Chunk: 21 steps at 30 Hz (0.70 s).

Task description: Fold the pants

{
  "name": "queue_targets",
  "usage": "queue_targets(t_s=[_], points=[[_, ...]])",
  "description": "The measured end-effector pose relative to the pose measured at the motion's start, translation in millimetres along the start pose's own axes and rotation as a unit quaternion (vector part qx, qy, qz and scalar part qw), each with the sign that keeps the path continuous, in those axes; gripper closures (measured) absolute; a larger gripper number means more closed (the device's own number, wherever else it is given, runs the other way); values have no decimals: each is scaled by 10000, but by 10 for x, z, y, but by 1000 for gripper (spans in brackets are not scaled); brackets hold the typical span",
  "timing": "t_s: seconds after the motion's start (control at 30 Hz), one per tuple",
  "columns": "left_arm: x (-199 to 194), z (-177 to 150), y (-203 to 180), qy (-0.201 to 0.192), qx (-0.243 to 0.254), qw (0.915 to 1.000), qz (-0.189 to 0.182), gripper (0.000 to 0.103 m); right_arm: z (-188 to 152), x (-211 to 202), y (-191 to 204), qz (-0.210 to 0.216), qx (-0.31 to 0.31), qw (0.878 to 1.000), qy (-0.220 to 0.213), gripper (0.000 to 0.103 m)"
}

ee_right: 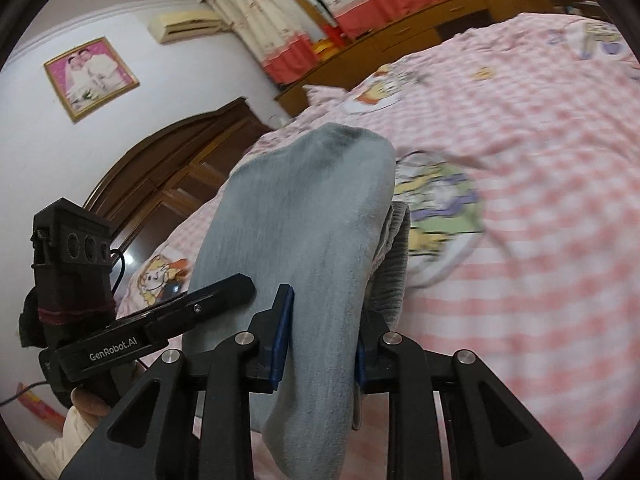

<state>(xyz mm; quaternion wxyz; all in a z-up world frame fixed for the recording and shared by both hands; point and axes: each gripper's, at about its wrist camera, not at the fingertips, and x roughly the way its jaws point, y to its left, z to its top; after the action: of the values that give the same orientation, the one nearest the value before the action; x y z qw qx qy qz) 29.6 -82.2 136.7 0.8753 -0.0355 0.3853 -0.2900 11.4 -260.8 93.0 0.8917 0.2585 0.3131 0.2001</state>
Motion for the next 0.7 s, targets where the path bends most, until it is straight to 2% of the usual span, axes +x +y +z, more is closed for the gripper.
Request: queue_targets(t_s=[0.13, 0.27, 0.47, 0.57, 0.6, 0.7], points=[[-91, 36, 534, -20, -225, 9995, 212, 73, 30, 457, 269, 14, -99, 9998, 198, 77], [-43, 58, 1030, 32, -488, 9988, 27, 73, 33, 819, 304, -54, -34, 9994, 351, 77], [262, 63, 1466, 226, -370, 9990, 111, 72, -55, 1224, 291, -467, -74, 9974, 538, 76], [479, -34, 1593, 510, -366, 9976, 280, 66, -148, 1393, 215, -695, -103, 9948, 732, 75], [553, -92, 1635, 581, -417, 9967, 376, 62, -172, 1411, 186, -710, -120, 9945, 764, 75], [576, -199, 1671, 438, -481, 9967, 484, 50, -169, 1411, 147, -662, -205, 9940, 852, 74]])
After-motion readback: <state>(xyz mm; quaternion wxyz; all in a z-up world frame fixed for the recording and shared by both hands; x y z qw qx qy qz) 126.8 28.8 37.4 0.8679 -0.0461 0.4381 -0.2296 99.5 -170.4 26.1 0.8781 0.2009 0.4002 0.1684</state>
